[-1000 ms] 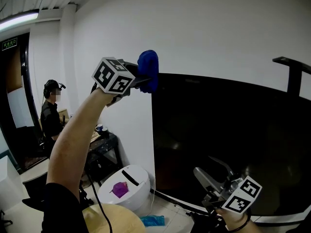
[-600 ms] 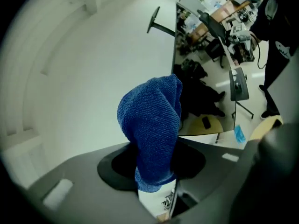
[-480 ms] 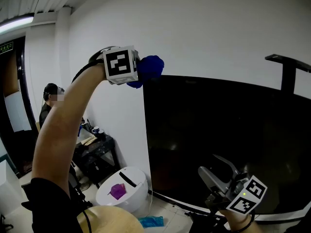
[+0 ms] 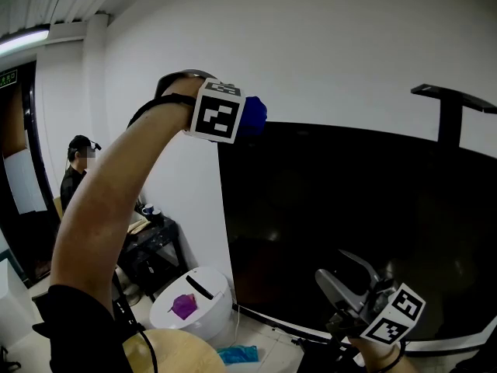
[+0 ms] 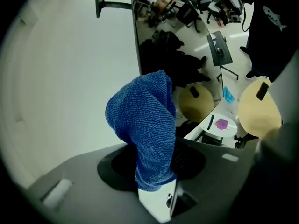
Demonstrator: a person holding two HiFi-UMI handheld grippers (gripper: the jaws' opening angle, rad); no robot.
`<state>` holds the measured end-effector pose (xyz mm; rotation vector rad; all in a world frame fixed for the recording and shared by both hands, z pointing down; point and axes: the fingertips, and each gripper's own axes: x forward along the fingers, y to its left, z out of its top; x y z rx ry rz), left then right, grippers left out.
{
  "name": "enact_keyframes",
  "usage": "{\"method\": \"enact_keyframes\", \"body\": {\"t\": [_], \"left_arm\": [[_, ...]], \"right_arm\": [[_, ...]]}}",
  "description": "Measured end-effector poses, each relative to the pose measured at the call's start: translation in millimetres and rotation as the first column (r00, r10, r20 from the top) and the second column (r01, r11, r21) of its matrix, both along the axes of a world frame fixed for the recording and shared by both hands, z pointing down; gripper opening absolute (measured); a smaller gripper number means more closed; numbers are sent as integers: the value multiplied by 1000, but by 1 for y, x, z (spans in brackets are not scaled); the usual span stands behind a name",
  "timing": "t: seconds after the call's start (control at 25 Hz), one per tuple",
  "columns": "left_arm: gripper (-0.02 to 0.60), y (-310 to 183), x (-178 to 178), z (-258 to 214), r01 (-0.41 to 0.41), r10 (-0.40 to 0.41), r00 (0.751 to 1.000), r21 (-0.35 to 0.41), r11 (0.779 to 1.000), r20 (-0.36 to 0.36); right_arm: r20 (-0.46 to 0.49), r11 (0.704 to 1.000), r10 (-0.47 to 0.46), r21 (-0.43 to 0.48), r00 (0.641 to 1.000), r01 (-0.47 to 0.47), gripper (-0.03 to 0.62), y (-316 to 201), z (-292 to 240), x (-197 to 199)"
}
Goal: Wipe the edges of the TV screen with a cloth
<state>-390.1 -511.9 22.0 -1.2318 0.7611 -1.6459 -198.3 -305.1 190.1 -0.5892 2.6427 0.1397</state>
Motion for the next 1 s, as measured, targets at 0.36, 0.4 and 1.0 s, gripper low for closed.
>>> {"method": "enact_keyframes", "body": {"t": [0.36, 0.4, 1.0], "left_arm": [[156, 15, 49, 0, -57, 57, 997, -2, 998, 55], [156, 18, 56, 0, -67, 67, 997, -4, 998, 49], [156, 62, 193, -2, -153, 157, 982, -49, 987, 102]], "right_arm": [[18, 1000, 18, -15, 1000, -17, 202, 6, 5, 31], [19, 1000, 19, -18, 1000, -19, 202, 8, 6, 35], [42, 995, 93, -31, 995, -92, 201, 42, 10, 146]]}}
